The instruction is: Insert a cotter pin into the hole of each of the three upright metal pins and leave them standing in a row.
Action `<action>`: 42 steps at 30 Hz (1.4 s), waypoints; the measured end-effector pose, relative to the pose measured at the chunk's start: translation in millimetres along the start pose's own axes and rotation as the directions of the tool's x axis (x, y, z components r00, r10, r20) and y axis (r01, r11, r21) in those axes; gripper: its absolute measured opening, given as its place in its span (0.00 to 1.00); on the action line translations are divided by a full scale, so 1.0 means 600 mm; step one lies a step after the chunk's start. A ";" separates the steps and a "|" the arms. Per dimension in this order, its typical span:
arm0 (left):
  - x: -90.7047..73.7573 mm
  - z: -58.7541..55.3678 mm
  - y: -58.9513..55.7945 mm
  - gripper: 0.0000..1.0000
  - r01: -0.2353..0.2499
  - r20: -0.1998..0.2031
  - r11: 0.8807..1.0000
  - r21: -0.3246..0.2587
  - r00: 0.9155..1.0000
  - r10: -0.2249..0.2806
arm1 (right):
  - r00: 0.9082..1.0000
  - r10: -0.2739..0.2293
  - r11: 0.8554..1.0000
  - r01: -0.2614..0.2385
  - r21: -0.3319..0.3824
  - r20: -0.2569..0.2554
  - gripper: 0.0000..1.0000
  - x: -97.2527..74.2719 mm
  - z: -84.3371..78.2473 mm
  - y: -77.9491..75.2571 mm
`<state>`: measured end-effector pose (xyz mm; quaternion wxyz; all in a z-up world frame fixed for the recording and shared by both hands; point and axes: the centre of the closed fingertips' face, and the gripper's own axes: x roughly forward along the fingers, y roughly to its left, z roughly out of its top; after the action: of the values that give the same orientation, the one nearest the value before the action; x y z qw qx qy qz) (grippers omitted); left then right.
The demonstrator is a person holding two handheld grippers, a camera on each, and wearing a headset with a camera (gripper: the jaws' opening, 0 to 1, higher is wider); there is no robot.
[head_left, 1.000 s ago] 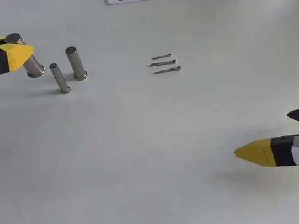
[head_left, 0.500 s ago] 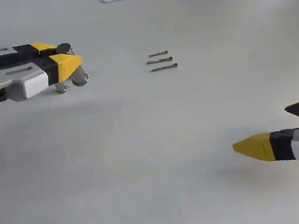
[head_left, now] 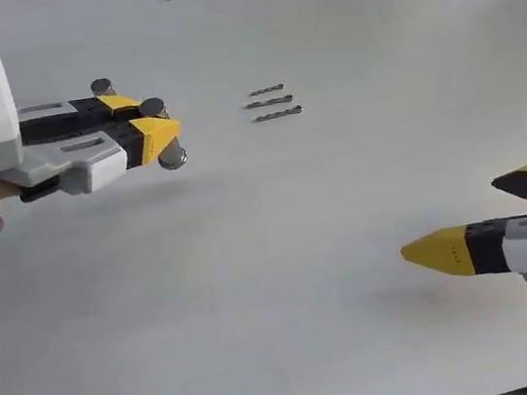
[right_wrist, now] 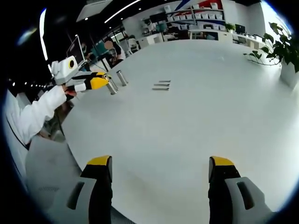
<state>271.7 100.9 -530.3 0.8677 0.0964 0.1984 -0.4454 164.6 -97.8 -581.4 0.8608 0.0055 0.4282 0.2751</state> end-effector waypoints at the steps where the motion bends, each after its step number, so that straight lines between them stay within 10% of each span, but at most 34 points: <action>1: 0.002 -0.002 -0.001 0.10 0.003 -0.004 1.000 0.001 1.000 -0.003 | 1.000 -0.001 1.000 0.001 -0.002 -0.004 0.83 0.000 -0.001 0.000; 18: 0.041 -0.036 -0.047 0.10 0.086 -0.057 0.996 0.017 0.995 -0.085 | 1.000 0.005 1.000 -0.005 -0.005 -0.018 0.83 0.004 -0.006 0.003; 42: 0.043 -0.043 -0.050 0.11 0.077 -0.012 0.997 -0.019 0.997 -0.077 | 0.999 0.022 1.000 -0.023 -0.015 -0.047 0.81 0.007 -0.015 0.010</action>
<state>254.5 73.2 -564.4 0.8496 0.0832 0.2116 -0.4758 157.2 -92.7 -588.5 0.8473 -0.0030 0.4461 0.2883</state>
